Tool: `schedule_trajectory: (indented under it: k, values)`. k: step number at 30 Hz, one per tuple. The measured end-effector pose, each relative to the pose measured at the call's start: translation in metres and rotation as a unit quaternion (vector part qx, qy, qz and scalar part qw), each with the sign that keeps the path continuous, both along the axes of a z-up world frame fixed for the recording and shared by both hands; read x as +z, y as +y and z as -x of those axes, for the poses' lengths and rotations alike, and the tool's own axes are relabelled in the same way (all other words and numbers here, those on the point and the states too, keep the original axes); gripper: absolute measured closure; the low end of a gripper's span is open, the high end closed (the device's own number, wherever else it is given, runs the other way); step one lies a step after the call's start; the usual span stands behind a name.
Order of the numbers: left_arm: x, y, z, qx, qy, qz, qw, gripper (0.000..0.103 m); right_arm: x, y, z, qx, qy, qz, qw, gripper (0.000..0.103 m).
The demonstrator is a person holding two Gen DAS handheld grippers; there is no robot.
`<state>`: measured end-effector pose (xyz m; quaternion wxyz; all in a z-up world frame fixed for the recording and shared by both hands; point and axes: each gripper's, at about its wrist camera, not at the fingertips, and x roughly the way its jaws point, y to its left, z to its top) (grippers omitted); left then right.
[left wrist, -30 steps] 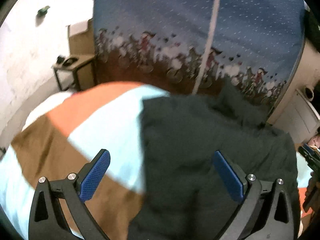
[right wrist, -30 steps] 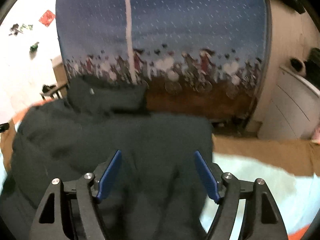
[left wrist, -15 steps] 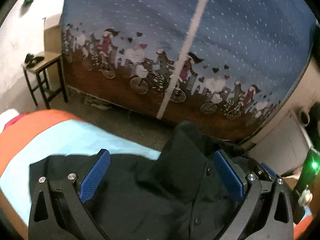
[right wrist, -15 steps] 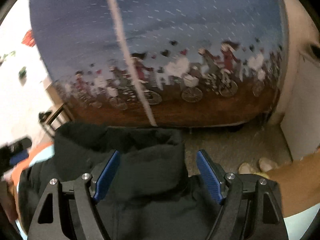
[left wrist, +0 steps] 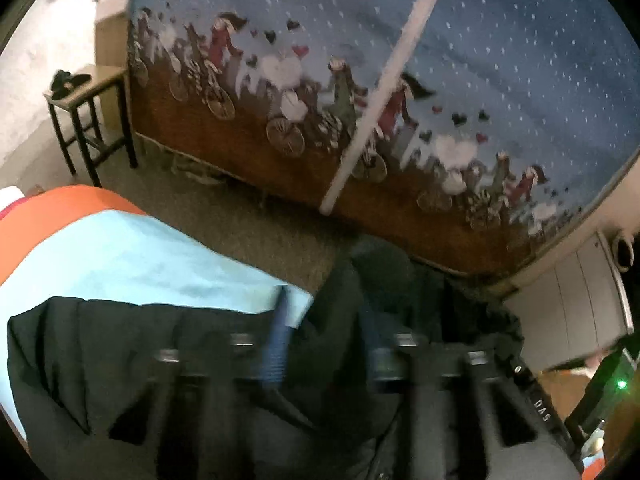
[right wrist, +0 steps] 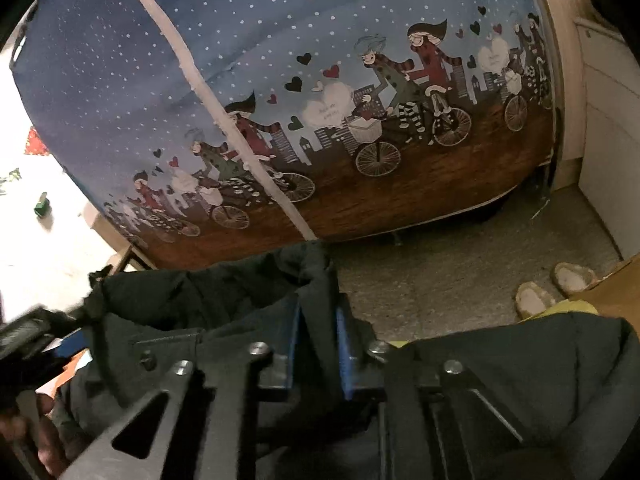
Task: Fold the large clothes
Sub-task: 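Grasp the collar edge with both grippers and lift it toward the hem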
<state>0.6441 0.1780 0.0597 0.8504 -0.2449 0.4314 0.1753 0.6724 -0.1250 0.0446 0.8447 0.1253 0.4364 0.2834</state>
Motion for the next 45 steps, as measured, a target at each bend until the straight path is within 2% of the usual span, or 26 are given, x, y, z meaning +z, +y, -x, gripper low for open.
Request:
schedule_trajectory:
  k: [2, 9, 11, 15, 19, 24, 28, 33, 36, 39, 45]
  values:
    - [0.004, -0.003, 0.005, -0.005, -0.014, 0.003, 0.9999, 0.092, 0.007, -0.005, 0.006, 0.004, -0.006, -0.007, 1.0, 0.092]
    - [0.037, -0.03, 0.05, -0.042, -0.067, -0.042, 0.996, 0.095, 0.053, -0.026, 0.042, 0.047, -0.064, -0.011, 0.997, 0.093]
    - [0.052, -0.04, 0.071, -0.06, -0.081, -0.056, 0.9933, 0.096, 0.07, -0.037, 0.062, 0.062, -0.086, -0.011, 0.994, 0.093]
    - [0.08, -0.061, 0.118, -0.093, -0.111, -0.061, 0.9875, 0.096, 0.098, -0.062, 0.103, 0.085, -0.12, -0.024, 0.989, 0.093]
    - [0.099, -0.086, 0.169, -0.132, -0.127, -0.088, 0.9791, 0.097, 0.123, -0.084, 0.153, 0.113, -0.156, -0.02, 0.981, 0.094]
    - [0.11, -0.106, 0.237, -0.155, -0.153, -0.067, 0.9737, 0.098, 0.148, -0.101, 0.222, 0.137, -0.2, 0.002, 0.97, 0.094]
    - [0.101, -0.122, 0.287, -0.17, -0.169, -0.051, 0.9695, 0.098, 0.152, -0.115, 0.277, 0.156, -0.227, 0.034, 0.961, 0.094]
    - [0.067, -0.135, 0.315, -0.185, -0.141, -0.064, 0.9705, 0.098, 0.119, -0.115, 0.317, 0.167, -0.233, 0.077, 0.955, 0.094]
    - [0.038, -0.135, 0.307, -0.175, -0.127, -0.074, 0.9736, 0.098, 0.089, -0.103, 0.318, 0.174, -0.224, 0.114, 0.952, 0.094]
    - [0.013, -0.135, 0.296, -0.164, -0.116, -0.087, 0.9757, 0.098, 0.071, -0.097, 0.308, 0.171, -0.21, 0.123, 0.955, 0.094]
    - [-0.005, -0.133, 0.284, -0.161, -0.11, -0.104, 0.9753, 0.098, 0.074, -0.101, 0.291, 0.155, -0.18, 0.092, 0.967, 0.089]
